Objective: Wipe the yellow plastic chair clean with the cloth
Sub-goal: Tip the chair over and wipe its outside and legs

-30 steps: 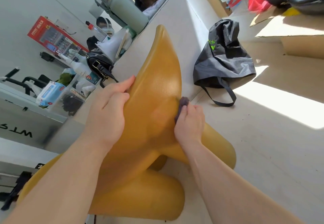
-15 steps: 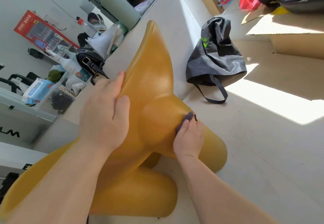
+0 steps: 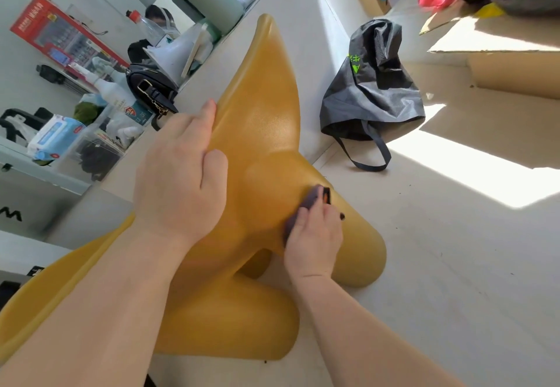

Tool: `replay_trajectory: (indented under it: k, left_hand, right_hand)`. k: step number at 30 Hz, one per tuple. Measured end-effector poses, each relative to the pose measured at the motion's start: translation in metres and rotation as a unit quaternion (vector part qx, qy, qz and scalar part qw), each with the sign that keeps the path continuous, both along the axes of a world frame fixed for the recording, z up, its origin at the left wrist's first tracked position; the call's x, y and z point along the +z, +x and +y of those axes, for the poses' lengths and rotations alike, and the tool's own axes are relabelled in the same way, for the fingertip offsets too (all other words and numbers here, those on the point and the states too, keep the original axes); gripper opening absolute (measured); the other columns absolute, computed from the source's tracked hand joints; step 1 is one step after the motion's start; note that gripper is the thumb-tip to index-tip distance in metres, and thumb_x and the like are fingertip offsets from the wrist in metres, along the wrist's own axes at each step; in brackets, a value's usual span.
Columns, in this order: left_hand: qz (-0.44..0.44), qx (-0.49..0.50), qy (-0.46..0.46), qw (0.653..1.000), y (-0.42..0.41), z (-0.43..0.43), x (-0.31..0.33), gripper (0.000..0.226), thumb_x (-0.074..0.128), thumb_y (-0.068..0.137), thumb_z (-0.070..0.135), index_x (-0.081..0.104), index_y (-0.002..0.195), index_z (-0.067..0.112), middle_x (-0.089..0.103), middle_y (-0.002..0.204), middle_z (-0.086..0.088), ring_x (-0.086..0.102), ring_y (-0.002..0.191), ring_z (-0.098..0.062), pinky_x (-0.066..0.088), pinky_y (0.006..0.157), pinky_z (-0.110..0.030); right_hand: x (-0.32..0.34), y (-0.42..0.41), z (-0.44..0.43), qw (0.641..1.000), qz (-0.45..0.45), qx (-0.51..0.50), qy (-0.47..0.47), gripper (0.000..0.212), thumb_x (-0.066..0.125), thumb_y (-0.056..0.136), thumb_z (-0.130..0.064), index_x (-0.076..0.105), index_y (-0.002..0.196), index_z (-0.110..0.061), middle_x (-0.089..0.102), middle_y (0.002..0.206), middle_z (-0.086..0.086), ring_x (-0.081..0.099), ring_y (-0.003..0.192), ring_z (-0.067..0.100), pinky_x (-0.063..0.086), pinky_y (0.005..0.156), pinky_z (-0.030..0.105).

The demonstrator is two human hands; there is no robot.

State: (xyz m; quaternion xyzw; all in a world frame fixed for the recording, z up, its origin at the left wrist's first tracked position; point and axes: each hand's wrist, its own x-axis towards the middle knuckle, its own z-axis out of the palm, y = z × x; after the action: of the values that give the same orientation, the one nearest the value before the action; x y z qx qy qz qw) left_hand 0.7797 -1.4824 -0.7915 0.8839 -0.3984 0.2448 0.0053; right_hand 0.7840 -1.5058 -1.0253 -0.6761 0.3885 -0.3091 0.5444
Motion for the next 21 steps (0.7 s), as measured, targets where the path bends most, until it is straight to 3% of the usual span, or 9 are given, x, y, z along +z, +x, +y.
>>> replay_trajectory:
  k: [2,5,10,14,18,21]
  left_hand:
    - [-0.001,-0.007,-0.001,1.0,0.001,0.0,0.0,0.062,0.034,0.091,0.023,0.042,0.152,0.012,0.058,0.123,-0.009,0.048,0.108,-0.02,0.032,0.081,-0.029]
    - [-0.02,-0.01,0.01,1.0,0.002,0.001,0.0,0.063,0.032,0.091,0.025,0.042,0.152,0.012,0.059,0.121,-0.009,0.05,0.107,-0.023,0.034,0.079,-0.032]
    - [-0.03,-0.023,0.016,0.999,0.006,0.006,-0.002,0.064,0.034,0.09,0.025,0.042,0.151,0.009,0.058,0.121,-0.013,0.052,0.106,-0.029,0.042,0.081,-0.042]
    - [-0.13,0.028,0.045,0.99,-0.01,0.029,-0.013,0.063,0.046,0.089,0.024,0.041,0.15,0.009,0.051,0.132,-0.016,0.048,0.114,-0.036,0.04,0.094,-0.054]
    - [-0.151,0.059,0.032,0.986,-0.036,0.072,-0.047,0.073,0.054,0.087,0.023,0.032,0.154,0.003,0.035,0.154,-0.02,0.032,0.141,-0.04,0.024,0.113,-0.058]
    - [-0.154,0.089,0.016,0.984,-0.039,0.093,-0.062,0.084,0.057,0.085,0.025,0.022,0.157,0.002,0.023,0.162,-0.02,0.018,0.151,-0.039,0.009,0.121,-0.061]
  right_hand:
    - [-0.025,-0.003,-0.008,0.99,0.077,-0.015,0.119,0.049,0.025,0.108,-0.035,0.046,0.147,-0.014,0.05,0.116,0.006,0.053,0.105,0.025,0.045,0.096,0.041]
    - [-0.002,0.001,-0.004,0.985,0.047,-0.045,0.159,0.048,0.028,0.108,-0.031,0.043,0.149,-0.011,0.049,0.127,0.008,0.053,0.113,0.027,0.044,0.101,0.041]
    - [0.096,0.008,0.035,0.991,-0.118,-0.061,-0.036,0.061,0.033,0.102,-0.032,0.031,0.157,-0.006,0.052,0.119,0.01,0.052,0.109,0.031,0.043,0.098,0.045]
    - [0.065,0.01,0.031,0.98,-0.14,-0.016,-0.141,0.063,0.037,0.1,-0.033,0.028,0.157,-0.008,0.054,0.114,0.009,0.052,0.102,0.03,0.047,0.093,0.048]
    - [-0.02,-0.001,0.018,0.999,0.021,-0.023,0.01,0.056,0.031,0.105,-0.031,0.031,0.157,-0.012,0.053,0.126,0.014,0.05,0.117,0.032,0.039,0.103,0.046]
    - [-0.045,-0.011,0.017,0.983,0.109,-0.036,0.145,0.051,0.029,0.109,-0.03,0.031,0.157,-0.013,0.049,0.134,0.014,0.048,0.125,0.034,0.038,0.104,0.043]
